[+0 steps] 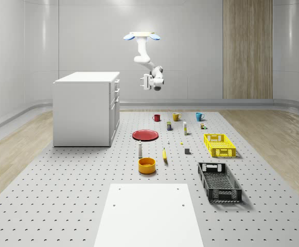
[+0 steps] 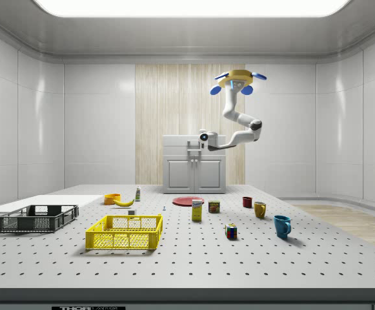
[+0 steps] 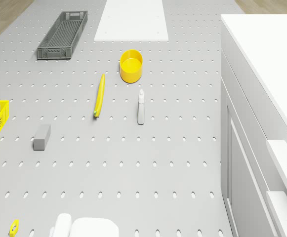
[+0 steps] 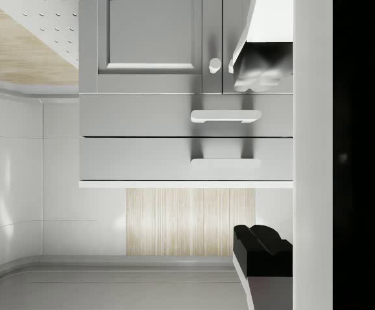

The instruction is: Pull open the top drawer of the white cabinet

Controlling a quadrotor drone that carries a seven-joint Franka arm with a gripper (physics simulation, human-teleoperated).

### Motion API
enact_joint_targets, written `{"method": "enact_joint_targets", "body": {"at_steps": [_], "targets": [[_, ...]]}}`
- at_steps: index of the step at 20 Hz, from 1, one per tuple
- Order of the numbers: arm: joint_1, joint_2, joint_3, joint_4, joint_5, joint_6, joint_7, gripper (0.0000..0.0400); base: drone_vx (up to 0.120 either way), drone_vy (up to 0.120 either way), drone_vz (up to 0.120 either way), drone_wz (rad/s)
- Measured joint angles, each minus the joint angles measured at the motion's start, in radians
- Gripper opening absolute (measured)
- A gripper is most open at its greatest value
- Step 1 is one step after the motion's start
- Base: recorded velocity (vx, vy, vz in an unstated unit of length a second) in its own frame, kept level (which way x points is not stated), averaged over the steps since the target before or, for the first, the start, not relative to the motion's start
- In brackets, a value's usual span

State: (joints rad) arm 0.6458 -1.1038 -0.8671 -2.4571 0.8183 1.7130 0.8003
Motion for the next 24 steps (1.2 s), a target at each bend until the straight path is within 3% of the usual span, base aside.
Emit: {"method": "enact_joint_targets", "body": {"at_steps": [10,14,24], "targets": [[0.02,-0.022,-0.006,-0.003,-0.018,0.019,0.015,0.0305,0.0,-0.12,0.0,0.0],[0.026,-0.03,-0.008,-0.004,-0.024,0.025,0.02,0.0305,0.12,-0.12,0.0,0.0],[0.041,-0.047,-0.012,-0.006,-0.039,0.039,0.032,0.0305,0.0,-0.024,0.032,0.0]]}}
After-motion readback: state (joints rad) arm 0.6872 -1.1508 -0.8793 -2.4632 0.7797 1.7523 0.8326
